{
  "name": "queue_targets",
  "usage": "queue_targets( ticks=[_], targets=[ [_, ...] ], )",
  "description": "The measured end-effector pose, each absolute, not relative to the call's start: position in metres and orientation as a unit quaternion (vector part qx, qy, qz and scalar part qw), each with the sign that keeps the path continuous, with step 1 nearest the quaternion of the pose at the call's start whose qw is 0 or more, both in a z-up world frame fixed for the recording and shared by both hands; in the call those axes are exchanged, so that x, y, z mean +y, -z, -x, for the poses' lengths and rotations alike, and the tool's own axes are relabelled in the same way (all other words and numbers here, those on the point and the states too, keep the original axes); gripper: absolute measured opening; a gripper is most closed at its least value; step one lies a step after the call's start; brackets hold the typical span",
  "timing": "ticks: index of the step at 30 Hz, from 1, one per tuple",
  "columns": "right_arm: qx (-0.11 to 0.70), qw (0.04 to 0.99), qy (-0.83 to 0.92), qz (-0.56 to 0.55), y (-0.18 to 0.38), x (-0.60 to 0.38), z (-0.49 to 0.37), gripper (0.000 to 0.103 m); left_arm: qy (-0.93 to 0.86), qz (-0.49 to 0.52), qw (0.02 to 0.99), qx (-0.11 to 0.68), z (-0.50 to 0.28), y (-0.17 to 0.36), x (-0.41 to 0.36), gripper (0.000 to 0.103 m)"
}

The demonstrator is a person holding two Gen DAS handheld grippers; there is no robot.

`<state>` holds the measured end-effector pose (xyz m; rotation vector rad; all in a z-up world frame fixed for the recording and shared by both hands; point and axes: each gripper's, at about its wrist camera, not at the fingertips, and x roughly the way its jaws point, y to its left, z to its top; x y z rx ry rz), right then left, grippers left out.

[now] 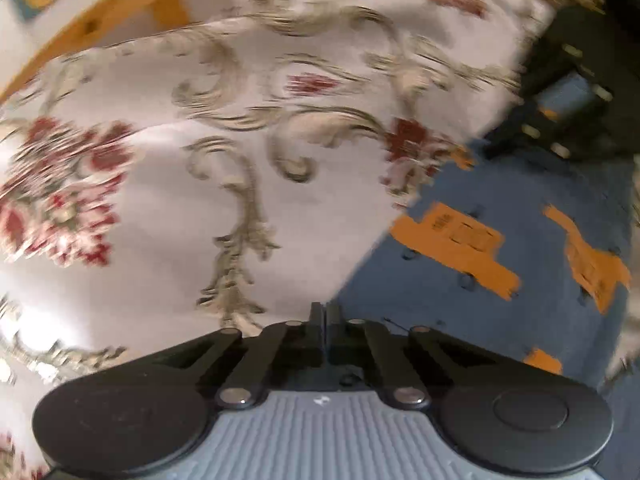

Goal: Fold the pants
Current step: 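Reach both tools to the pant leg cuffs and close on them, then lift the gripped cuffs with both tools, raising the legs off the bedspread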

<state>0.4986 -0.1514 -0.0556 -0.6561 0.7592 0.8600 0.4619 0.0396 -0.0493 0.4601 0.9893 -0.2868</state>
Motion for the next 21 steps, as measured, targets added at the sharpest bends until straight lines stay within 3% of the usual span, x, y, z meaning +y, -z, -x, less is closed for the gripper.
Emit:
queue_targets(
  ticks=[10, 17, 20, 21],
  targets=[
    [0.262, 0.849, -0.34, 0.309, 0.03, -0.146, -0.492, 0.002, 0.081, -0.206, 0.896, 0.384, -0.461, 0.017, 0.046, 0.0],
    [0.292, 0.843, -0.309, 0.33, 0.063, -0.132, -0.512, 0.003, 0.035, -0.222, 0.895, 0.386, -0.484, 0.035, 0.051, 0.0],
    [0.292, 0.848, -0.31, 0.316, 0.067, -0.136, -0.515, 0.016, 0.044, -0.184, 0.902, 0.389, -0.48, 0.029, 0.072, 0.009],
    [0.286, 0.852, -0.314, 0.306, 0.063, -0.14, -0.514, 0.037, 0.047, -0.173, 0.905, 0.386, -0.478, 0.024, 0.081, 0.024]
  ],
)
